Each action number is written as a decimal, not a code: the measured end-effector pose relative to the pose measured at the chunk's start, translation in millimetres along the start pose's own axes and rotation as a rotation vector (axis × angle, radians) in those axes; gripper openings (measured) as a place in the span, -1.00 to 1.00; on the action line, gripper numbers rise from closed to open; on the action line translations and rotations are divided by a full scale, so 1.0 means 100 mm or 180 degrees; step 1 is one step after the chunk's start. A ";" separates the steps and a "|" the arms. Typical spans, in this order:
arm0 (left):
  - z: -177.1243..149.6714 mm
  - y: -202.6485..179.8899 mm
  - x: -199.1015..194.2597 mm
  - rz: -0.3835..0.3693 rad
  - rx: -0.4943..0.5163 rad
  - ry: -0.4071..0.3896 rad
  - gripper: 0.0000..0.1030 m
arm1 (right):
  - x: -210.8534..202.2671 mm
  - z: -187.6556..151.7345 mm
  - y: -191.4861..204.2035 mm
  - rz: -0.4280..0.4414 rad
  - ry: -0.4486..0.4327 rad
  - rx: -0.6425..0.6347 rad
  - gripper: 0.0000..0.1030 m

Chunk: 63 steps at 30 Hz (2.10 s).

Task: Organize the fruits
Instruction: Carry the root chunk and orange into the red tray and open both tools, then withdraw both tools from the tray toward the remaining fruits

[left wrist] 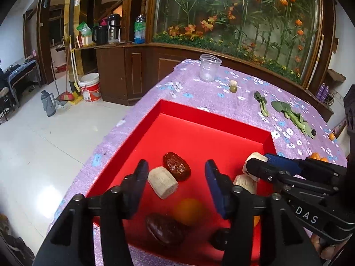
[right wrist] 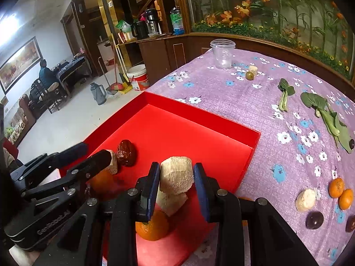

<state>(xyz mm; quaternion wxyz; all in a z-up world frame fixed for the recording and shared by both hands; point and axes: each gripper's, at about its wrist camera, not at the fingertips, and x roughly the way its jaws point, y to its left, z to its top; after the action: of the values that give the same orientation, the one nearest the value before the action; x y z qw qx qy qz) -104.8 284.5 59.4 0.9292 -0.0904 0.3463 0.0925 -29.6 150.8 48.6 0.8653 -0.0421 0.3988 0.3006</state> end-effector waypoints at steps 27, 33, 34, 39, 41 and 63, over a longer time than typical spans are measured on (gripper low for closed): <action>-0.02 -0.20 -0.28 0.0068 0.0196 -0.0102 0.35 | -0.43 -0.13 -0.17 0.0040 -0.0220 0.0307 -0.13; -0.04 -0.32 -0.39 0.0070 0.0296 -0.0136 0.38 | -0.59 -0.23 -0.33 0.0016 -0.0270 0.0429 -0.12; -0.04 -0.36 -0.41 0.0069 0.0316 -0.0146 0.40 | -0.62 -0.25 -0.37 0.0008 -0.0279 0.0451 -0.12; -0.04 -0.43 -0.51 -0.0002 0.0345 -0.0164 0.43 | -0.83 -0.40 -0.59 -0.0065 -0.0353 0.0561 -0.11; -0.04 -0.45 -0.54 -0.0028 0.0318 -0.0169 0.44 | -0.96 -0.47 -0.74 -0.0129 -0.0395 0.0646 -0.10; -0.19 -1.17 -0.48 -0.0897 0.0500 0.0136 0.46 | -1.92 -1.37 -2.20 -0.1092 -0.0443 0.1274 0.09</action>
<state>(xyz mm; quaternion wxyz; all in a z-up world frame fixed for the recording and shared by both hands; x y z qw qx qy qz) -125.1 161.8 89.2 0.9296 -0.0671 0.3560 -0.0681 -95.5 -164.7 56.5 0.9201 0.0835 0.3769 0.0670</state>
